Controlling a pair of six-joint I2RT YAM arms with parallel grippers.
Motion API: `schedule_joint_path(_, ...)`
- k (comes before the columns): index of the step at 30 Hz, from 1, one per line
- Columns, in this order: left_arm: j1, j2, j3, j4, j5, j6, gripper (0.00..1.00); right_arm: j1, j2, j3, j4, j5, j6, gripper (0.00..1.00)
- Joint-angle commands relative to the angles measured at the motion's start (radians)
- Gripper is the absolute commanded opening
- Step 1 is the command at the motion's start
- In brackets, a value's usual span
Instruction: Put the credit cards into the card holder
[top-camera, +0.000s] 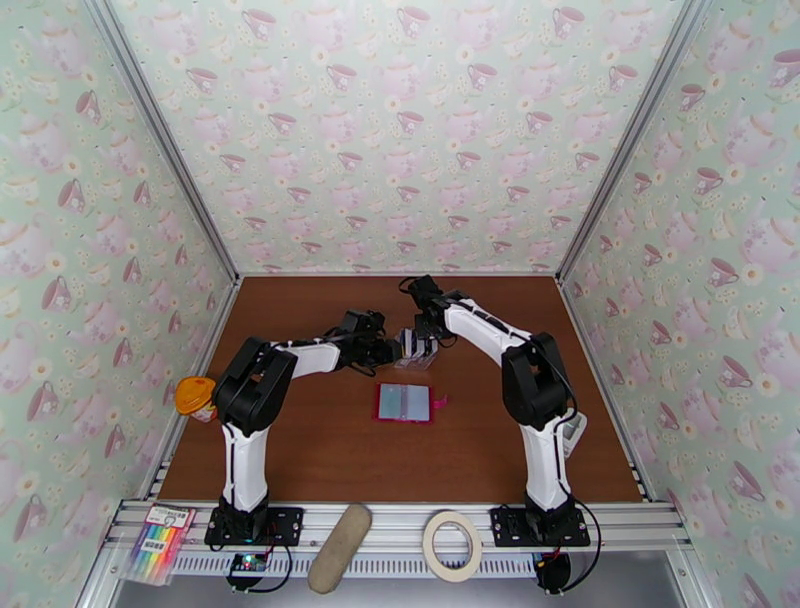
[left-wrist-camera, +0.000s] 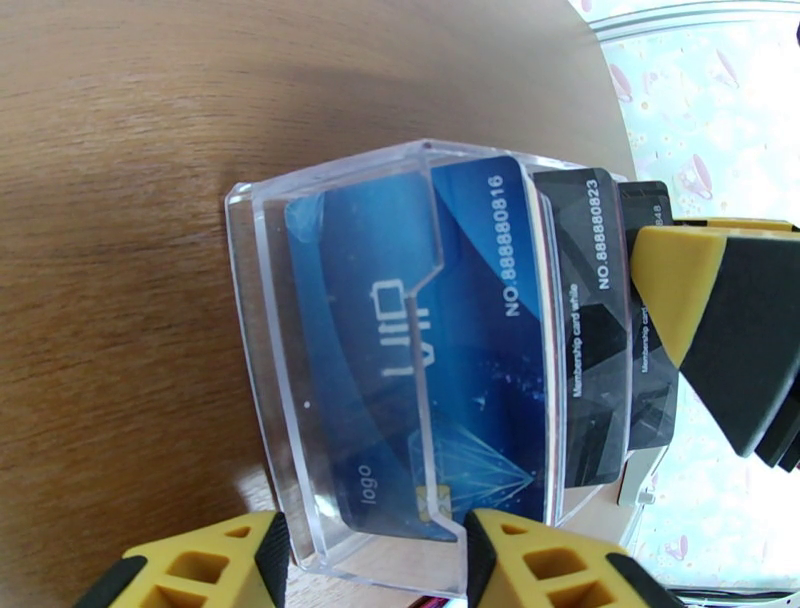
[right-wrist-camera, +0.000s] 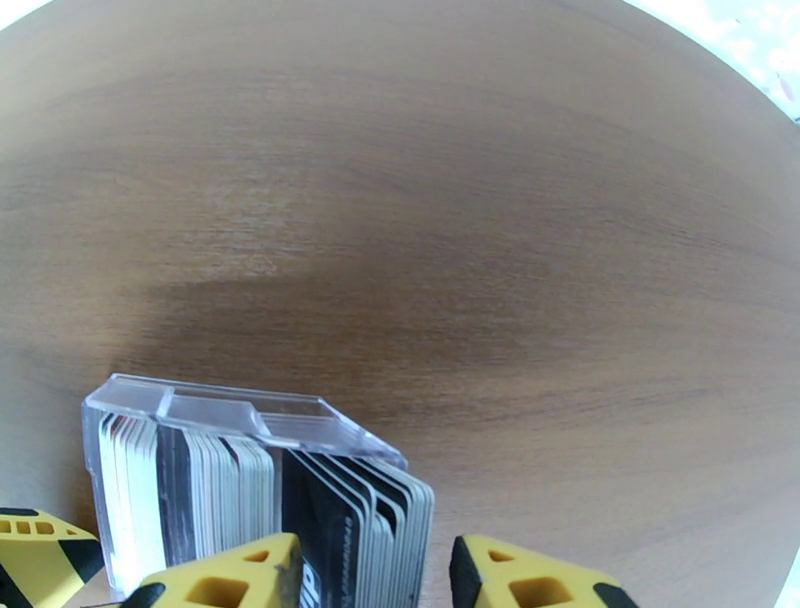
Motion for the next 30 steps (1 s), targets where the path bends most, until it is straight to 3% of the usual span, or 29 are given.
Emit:
schedule_joint_path(1, 0.008, 0.039, -0.005, -0.034, -0.020, -0.004, 0.51, -0.009, -0.006, 0.014, -0.030, 0.035, -0.012, 0.45)
schedule_joint_path(21, 0.011, 0.043, -0.008, -0.031, -0.024, -0.010, 0.51, -0.016, -0.069, 0.002, -0.046, 0.060, -0.021, 0.38)
schedule_joint_path(30, 0.012, 0.045, -0.007, -0.031, -0.023, -0.013, 0.51, -0.015, -0.058, -0.001, -0.039, 0.029, -0.019, 0.16)
